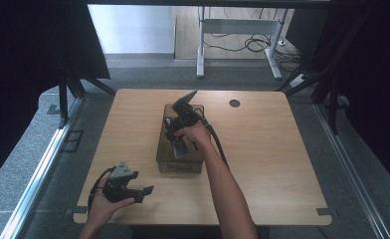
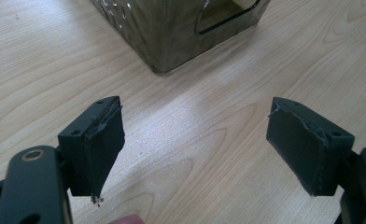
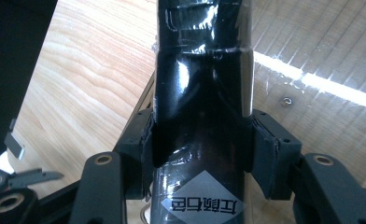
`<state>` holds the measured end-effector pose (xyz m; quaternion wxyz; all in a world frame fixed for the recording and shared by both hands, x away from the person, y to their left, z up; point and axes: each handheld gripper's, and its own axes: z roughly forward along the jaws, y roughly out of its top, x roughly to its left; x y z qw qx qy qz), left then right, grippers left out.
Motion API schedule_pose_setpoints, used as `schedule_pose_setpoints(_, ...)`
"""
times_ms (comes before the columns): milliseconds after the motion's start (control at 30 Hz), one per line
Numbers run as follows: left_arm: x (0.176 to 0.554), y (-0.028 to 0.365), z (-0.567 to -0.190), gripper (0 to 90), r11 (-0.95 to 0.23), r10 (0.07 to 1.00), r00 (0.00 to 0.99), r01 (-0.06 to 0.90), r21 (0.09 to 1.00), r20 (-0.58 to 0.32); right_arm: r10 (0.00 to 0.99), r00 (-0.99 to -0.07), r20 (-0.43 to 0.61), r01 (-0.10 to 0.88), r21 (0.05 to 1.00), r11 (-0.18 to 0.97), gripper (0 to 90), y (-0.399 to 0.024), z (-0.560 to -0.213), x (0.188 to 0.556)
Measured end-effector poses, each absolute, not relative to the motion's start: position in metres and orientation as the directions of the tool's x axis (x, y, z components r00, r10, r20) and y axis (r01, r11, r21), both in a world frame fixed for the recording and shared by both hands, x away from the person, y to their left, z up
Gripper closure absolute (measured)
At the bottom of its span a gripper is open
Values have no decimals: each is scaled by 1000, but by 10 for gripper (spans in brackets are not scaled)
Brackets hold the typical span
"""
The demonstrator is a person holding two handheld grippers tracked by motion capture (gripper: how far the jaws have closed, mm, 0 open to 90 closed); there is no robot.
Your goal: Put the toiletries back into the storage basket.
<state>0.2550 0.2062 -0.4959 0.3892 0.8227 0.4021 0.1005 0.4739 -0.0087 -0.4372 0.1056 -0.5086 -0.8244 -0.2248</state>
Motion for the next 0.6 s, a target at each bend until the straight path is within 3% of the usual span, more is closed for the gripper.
schedule_pose_setpoints(600,260,209,-493,194,-362,724,671,569,738,-163,826,-370,425,924,263,279,471,3,-447,474)
